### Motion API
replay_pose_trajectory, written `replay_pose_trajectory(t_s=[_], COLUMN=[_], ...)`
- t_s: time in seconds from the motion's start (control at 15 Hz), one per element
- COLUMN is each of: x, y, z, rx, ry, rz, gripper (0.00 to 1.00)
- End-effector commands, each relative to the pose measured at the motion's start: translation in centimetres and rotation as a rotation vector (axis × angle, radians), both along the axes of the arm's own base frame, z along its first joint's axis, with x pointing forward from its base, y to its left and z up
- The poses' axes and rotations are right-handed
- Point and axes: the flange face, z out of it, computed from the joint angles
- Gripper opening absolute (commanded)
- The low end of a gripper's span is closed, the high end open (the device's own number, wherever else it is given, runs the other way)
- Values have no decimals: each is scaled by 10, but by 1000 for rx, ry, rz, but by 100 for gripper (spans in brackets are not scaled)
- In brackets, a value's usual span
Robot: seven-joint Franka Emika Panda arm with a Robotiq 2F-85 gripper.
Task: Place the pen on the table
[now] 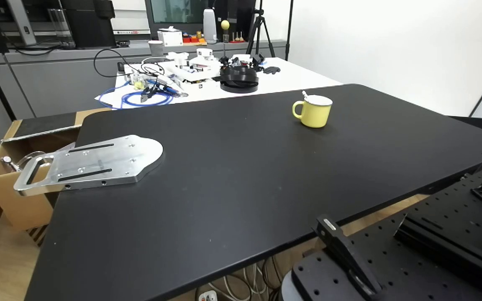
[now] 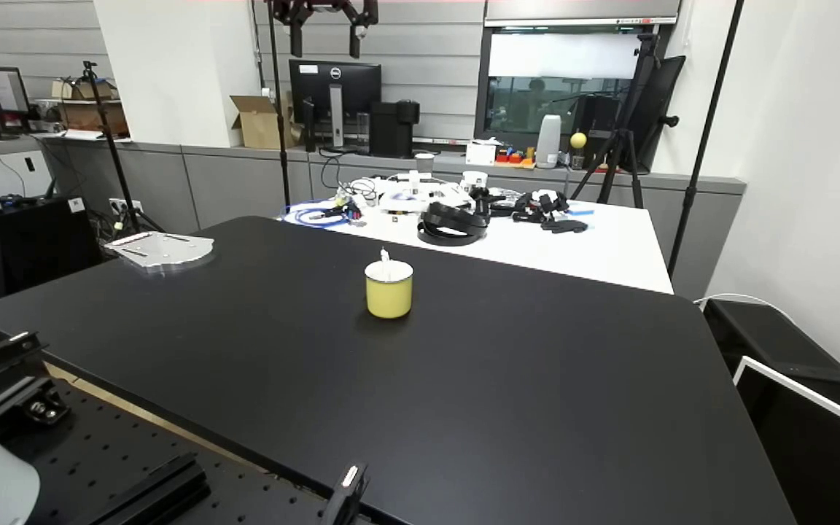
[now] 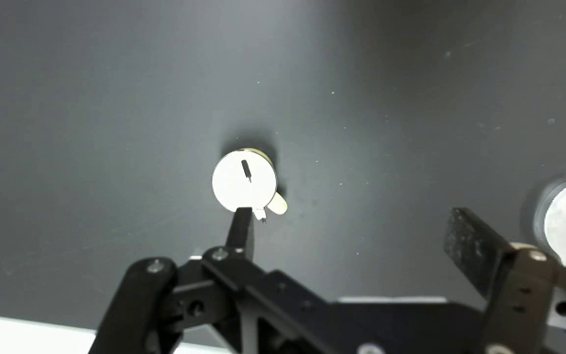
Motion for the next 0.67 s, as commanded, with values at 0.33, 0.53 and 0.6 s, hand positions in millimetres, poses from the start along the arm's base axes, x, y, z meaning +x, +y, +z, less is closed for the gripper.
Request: replay_pose_trajectory(t_s=[0.33,0.53,0.6], x=[120,144,151], y=[-2,4,6], z=[-46,-72,-82], rx=[-235,-247,-240], ry=[79,91,92], rz=[186,233,240], gripper=[100,100,100])
